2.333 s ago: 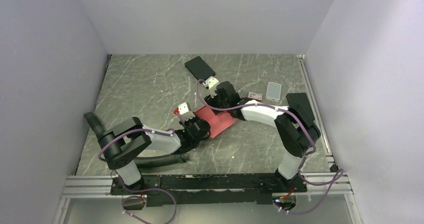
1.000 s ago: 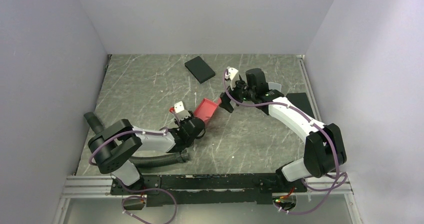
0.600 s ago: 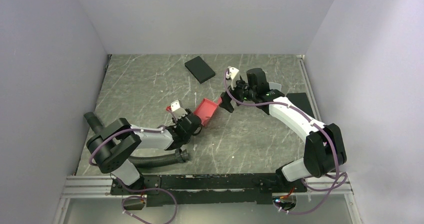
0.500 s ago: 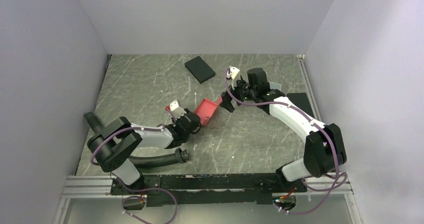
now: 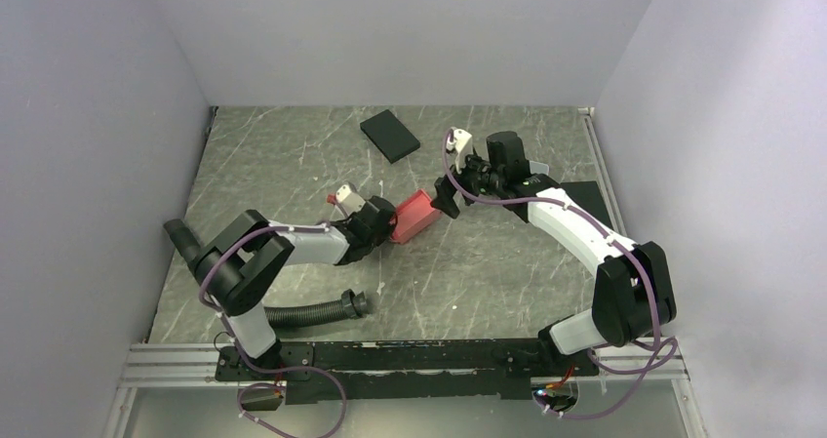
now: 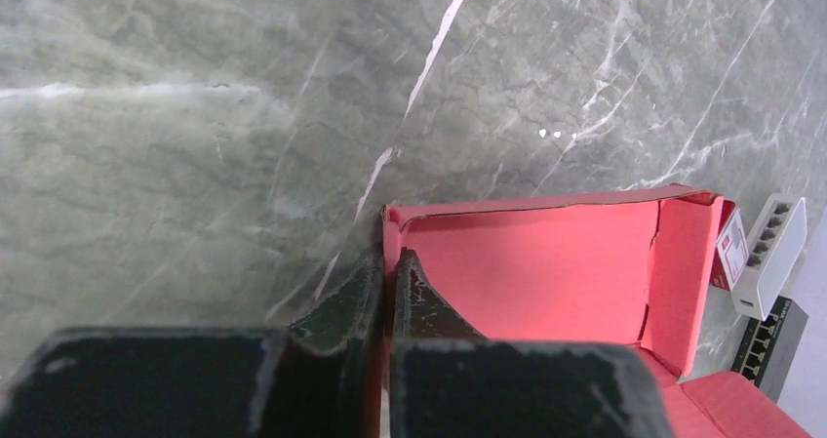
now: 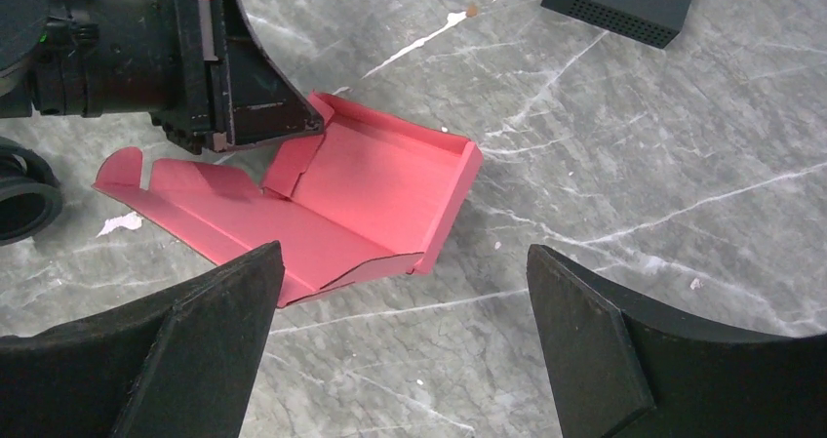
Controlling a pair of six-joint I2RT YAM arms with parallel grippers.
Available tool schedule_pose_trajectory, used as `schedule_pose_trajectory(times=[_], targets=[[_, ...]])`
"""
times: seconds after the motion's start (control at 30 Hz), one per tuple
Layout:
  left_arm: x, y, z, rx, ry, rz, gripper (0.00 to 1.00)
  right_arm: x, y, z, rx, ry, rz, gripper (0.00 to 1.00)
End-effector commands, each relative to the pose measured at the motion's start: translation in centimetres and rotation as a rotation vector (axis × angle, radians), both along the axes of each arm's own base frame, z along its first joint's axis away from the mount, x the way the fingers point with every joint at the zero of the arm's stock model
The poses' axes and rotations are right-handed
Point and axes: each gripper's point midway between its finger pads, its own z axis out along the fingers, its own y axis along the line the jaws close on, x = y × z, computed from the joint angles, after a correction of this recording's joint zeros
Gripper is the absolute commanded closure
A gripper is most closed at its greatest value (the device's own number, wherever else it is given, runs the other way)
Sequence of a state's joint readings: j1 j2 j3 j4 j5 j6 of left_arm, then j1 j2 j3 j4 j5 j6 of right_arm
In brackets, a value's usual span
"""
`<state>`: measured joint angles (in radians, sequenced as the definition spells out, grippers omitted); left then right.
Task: Fold the paper box
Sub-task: Fold the paper box at the center of the board.
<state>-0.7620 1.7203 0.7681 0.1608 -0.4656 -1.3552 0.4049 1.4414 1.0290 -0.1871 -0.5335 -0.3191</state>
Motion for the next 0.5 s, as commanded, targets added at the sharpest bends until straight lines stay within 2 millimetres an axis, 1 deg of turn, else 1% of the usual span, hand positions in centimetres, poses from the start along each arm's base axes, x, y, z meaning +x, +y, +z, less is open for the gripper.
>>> schedule_pose_trajectory(times=[0.0, 0.03, 0.07, 0.2, 0.23, 0.27, 0.37, 0.47], targets=[[-2.6, 0.8, -3.7, 0.091, 0.209, -0.047, 0.92, 0.0, 0.0, 1.7, 0.035, -0.039, 0.008, 0.0], [-3.0, 1.1, -4.4, 0.119, 0.258, -0.055, 0.91, 0.1, 0.0, 1.8, 0.036, -0.043, 0.008, 0.0], [-3.1, 1.1, -4.7, 0.14, 0.29, -0.06, 0.91, 0.1, -0.1, 1.8, 0.037, -0.04, 0.006, 0.0], [-2.9, 0.8, -4.8, 0.238, 0.366, -0.118, 0.93, 0.0, -0.2, 2.0, 0.041, -0.043, 0.005, 0.0], [-2.7, 0.9, -4.7, 0.267, 0.365, -0.137, 0.97, 0.1, -0.2, 2.0, 0.042, -0.043, 0.004, 0.0], [-2.4, 1.0, -4.5, 0.313, 0.354, -0.173, 1.0, 0.1, -0.2, 2.1, 0.043, -0.044, 0.003, 0.0], [-1.6, 2.1, -3.7, 0.438, 0.297, -0.23, 1.0, 0.1, -0.4, 2.3, 0.046, -0.049, -0.002, 0.0], [-0.1, 2.5, -2.3, 0.492, 0.173, -0.266, 1.0, 0.1, -0.5, 2.6, 0.056, -0.052, -0.003, 0.0]])
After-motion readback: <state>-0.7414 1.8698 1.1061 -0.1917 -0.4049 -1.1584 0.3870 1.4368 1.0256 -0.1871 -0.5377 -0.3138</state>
